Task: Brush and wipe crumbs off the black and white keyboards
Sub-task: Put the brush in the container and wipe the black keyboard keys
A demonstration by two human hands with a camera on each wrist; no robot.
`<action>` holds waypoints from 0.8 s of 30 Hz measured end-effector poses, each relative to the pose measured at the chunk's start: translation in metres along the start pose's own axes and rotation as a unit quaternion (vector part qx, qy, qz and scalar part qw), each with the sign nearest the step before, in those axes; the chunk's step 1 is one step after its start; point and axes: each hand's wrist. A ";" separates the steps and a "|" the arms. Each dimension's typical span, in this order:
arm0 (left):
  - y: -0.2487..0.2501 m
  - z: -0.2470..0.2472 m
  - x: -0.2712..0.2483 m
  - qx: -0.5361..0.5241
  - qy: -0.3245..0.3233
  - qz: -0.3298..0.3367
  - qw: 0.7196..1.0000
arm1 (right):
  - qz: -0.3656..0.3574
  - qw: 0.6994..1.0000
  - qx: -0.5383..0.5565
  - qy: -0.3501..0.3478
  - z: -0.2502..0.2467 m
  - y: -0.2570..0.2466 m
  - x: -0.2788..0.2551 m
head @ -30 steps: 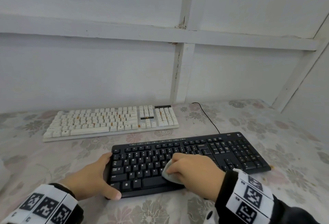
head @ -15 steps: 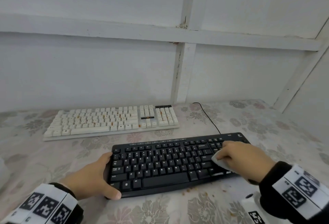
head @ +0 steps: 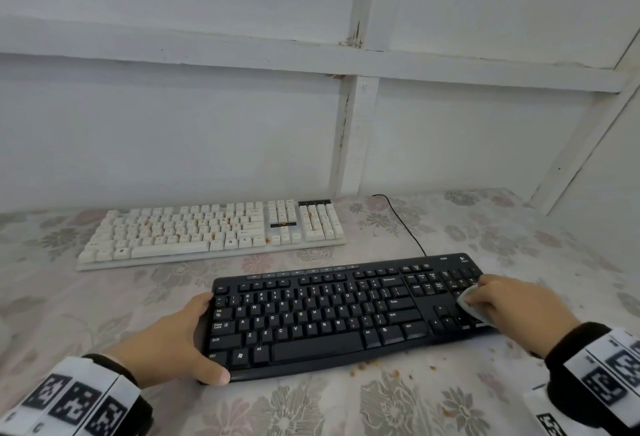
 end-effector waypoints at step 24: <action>-0.006 -0.001 0.003 -0.039 -0.027 0.004 0.999 | -0.092 0.987 0.125 0.037 -0.013 -0.020 -0.008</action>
Point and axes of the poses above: each hand's wrist, its own x-axis towards the middle knuckle, its own z-axis out of the palm, y = z × x, and after that the axes turned 15 degrees about -z, right-handed
